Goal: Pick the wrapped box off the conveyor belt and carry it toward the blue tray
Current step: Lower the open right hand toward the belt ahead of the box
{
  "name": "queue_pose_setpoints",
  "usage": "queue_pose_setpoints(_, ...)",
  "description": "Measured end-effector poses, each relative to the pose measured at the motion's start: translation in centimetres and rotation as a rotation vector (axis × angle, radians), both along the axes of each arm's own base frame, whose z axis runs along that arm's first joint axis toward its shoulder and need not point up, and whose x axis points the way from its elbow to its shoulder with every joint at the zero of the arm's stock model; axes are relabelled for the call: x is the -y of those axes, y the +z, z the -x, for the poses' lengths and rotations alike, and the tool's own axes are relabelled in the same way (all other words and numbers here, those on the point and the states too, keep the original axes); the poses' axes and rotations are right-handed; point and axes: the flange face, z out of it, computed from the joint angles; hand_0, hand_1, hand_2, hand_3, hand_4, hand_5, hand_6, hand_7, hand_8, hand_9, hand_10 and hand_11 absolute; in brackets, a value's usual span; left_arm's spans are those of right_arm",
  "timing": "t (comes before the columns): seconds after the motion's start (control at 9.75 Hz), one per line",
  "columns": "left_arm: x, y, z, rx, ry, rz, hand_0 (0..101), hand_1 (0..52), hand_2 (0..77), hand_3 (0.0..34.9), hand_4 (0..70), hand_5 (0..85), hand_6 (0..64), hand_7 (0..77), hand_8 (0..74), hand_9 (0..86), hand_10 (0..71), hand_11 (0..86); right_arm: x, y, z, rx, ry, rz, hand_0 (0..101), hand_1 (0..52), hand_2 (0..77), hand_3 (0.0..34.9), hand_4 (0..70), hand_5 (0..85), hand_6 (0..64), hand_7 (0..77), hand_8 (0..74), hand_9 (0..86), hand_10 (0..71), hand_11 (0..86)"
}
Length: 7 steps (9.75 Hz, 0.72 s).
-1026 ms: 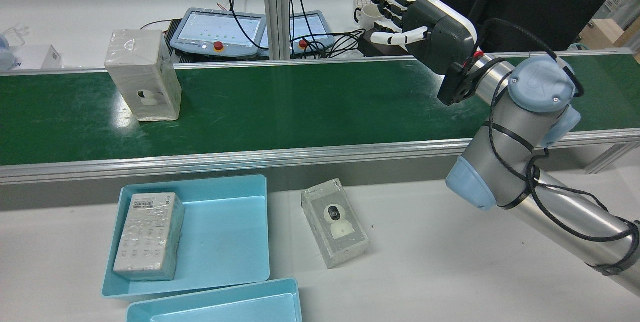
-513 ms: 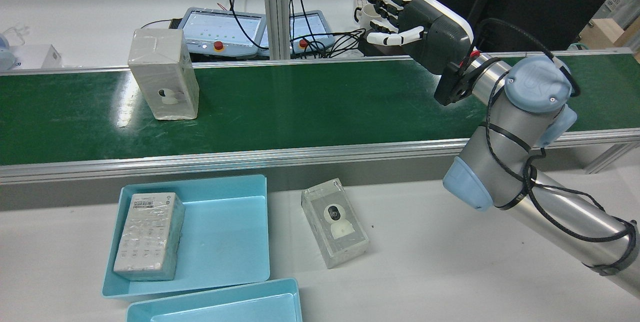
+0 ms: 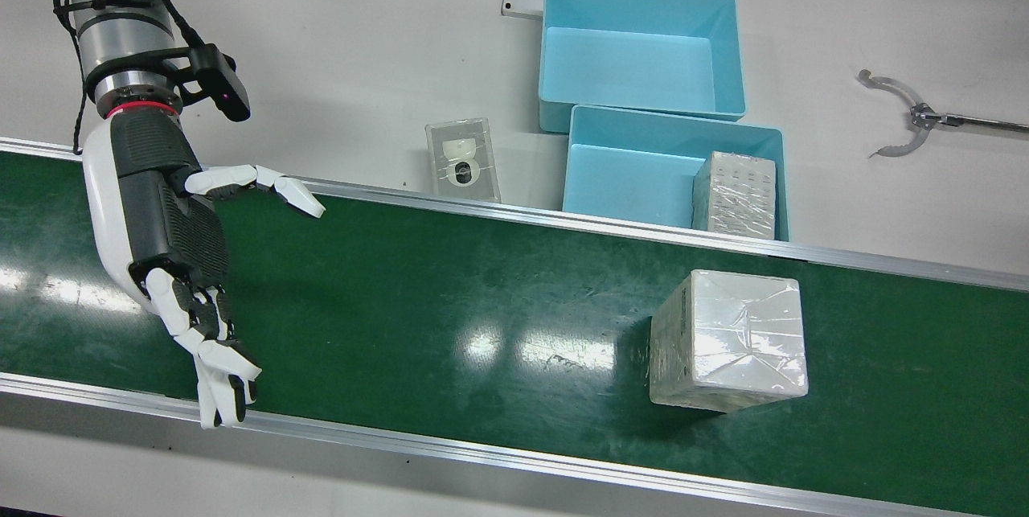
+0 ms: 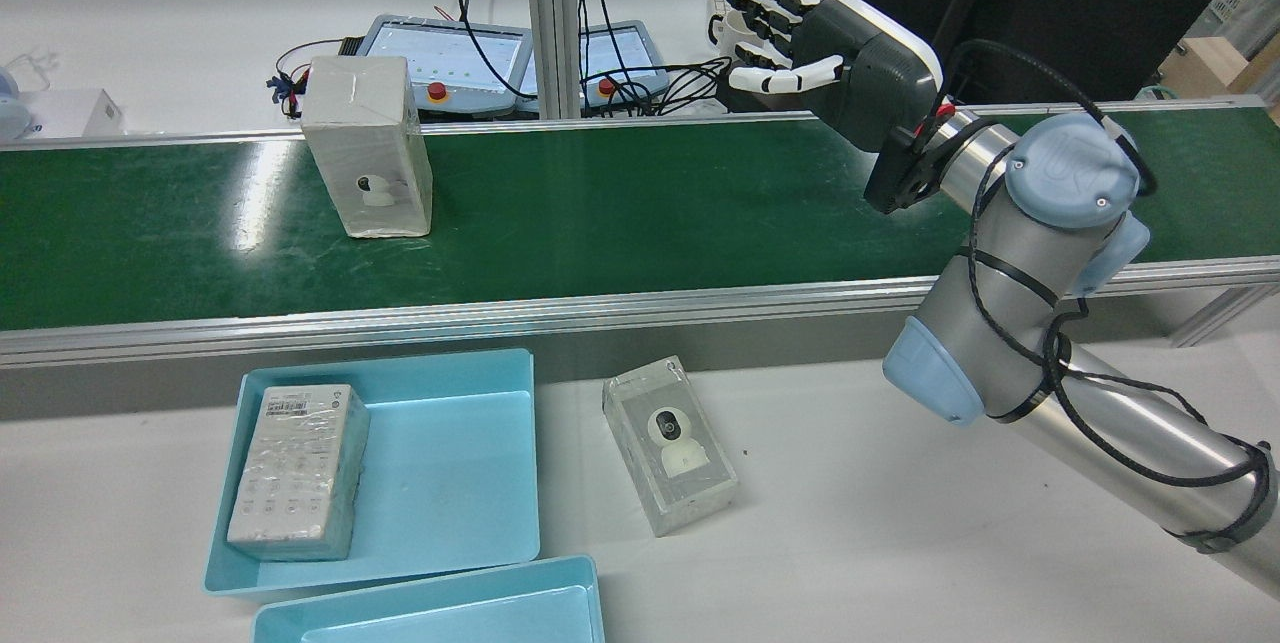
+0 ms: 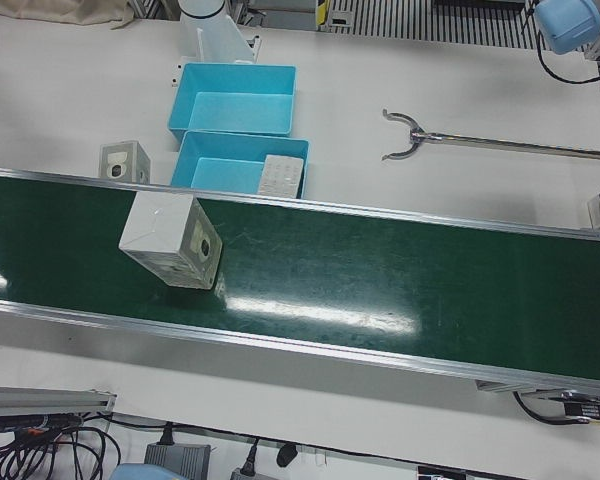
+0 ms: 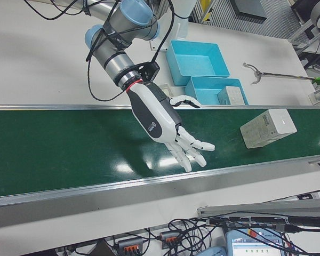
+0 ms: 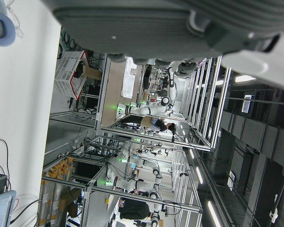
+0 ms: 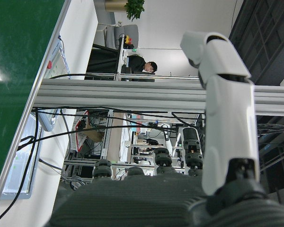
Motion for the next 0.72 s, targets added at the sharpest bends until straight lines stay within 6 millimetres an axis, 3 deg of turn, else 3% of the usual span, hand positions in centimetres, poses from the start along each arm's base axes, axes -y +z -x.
queue_pose_setpoints(0.72, 0.00, 0.00, 0.00, 0.000, 0.000, 0.000, 0, 0.0, 1.1, 0.0, 0.5, 0.5, 0.0, 0.5, 0.5, 0.0, 0.5, 0.0, -0.10, -0.53, -0.20, 0.010, 0.000, -0.009, 49, 21.3, 27.8, 10.1, 8.7, 19.6, 0.0, 0.5, 0.0, 1.1, 3.3, 5.4)
